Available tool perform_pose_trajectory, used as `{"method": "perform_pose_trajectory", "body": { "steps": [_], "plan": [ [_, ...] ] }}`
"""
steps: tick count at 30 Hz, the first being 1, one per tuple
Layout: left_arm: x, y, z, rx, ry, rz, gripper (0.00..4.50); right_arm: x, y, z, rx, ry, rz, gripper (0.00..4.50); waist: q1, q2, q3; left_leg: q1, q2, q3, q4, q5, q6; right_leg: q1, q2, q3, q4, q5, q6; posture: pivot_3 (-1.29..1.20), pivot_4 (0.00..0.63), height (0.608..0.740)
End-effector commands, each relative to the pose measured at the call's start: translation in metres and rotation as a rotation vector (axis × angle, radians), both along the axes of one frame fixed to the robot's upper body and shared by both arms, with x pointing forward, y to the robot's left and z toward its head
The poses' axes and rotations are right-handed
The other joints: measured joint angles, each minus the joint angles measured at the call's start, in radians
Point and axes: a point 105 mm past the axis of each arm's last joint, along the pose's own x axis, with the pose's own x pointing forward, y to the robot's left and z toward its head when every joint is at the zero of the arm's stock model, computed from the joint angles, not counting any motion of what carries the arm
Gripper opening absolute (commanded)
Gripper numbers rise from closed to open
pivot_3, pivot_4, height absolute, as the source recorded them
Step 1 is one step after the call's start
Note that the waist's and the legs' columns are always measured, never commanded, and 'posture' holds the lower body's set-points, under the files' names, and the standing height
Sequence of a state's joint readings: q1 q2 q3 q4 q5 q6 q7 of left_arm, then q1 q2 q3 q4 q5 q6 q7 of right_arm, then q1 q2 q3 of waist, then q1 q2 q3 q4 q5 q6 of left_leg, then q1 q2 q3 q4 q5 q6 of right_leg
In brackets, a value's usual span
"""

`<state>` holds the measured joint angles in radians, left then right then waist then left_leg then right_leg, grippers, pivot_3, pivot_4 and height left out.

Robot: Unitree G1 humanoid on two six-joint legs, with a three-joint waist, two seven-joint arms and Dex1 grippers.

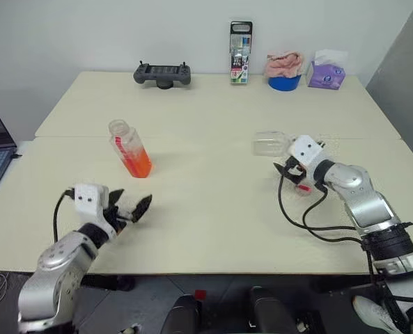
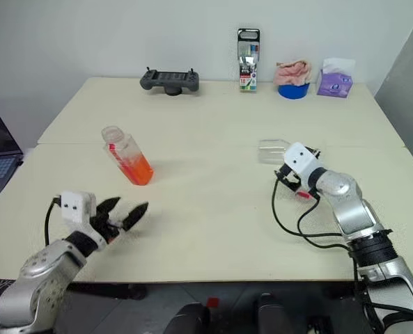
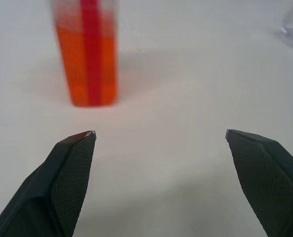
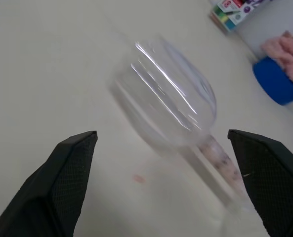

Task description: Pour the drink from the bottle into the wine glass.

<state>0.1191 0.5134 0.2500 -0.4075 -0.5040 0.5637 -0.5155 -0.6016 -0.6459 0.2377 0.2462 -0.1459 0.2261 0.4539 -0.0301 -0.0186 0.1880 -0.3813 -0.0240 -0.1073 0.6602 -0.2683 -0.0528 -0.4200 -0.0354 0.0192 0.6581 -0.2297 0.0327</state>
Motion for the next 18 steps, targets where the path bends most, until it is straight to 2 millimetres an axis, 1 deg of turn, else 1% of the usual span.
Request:
{"method": "perform_pose_trajectory", "body": {
  "steps": [1,5,7,9,13,17,18],
  "plan": [
    [-0.002,-0.044,0.011,-0.001,-0.038,-0.186,4.48,0.017,0.000,0.018,-0.131,-0.133,-0.002,4.50,0.001,0.000,0.000,0.000,0.000,0.000,0.000,0.000,0.000,0.000,0.000,0.001,0.000,0.000,0.000,0.00,0.150,0.740],
    [0.006,-0.069,0.016,-0.013,-0.067,-0.252,4.48,0.032,0.003,0.013,-0.210,-0.167,0.006,4.50,-0.001,0.000,0.000,0.000,0.001,0.000,0.000,0.000,0.000,0.000,0.001,0.000,0.000,0.000,0.000,0.00,0.150,0.740],
    [0.010,-0.089,0.020,-0.004,-0.081,-0.330,4.48,0.044,0.005,0.009,-0.293,-0.189,-0.002,4.50,-0.001,0.000,0.000,0.000,0.001,0.001,0.000,0.000,0.000,0.000,0.001,0.001,0.000,0.000,0.000,0.00,0.150,0.740],
    [0.013,-0.103,0.023,-0.009,-0.096,-0.371,4.48,0.052,0.004,0.002,-0.373,-0.194,-0.014,4.50,-0.002,0.000,0.000,0.000,0.000,0.001,0.000,0.000,0.000,0.000,0.001,0.002,0.000,0.000,0.000,0.00,0.150,0.740],
    [0.016,-0.109,0.027,-0.011,-0.110,-0.385,4.48,0.060,0.000,-0.006,-0.423,-0.187,-0.049,4.50,-0.004,0.000,0.000,0.000,0.000,0.001,0.000,0.000,0.000,-0.001,0.001,0.003,0.001,0.001,-0.001,0.00,0.150,0.740],
    [0.016,-0.108,0.027,-0.009,-0.112,-0.380,4.48,0.063,-0.001,-0.010,-0.448,-0.188,-0.071,4.50,-0.004,0.000,0.000,0.000,0.000,0.001,0.000,0.000,0.000,0.000,0.001,0.003,0.001,0.001,-0.001,0.00,0.150,0.740],
    [0.015,-0.108,0.027,-0.008,-0.112,-0.379,4.50,0.063,-0.002,-0.010,-0.453,-0.191,-0.074,4.33,-0.004,0.000,0.000,0.000,0.000,0.001,0.000,0.000,0.000,0.000,0.001,0.003,0.001,0.001,-0.001,0.00,0.150,0.740]
  ]
}}
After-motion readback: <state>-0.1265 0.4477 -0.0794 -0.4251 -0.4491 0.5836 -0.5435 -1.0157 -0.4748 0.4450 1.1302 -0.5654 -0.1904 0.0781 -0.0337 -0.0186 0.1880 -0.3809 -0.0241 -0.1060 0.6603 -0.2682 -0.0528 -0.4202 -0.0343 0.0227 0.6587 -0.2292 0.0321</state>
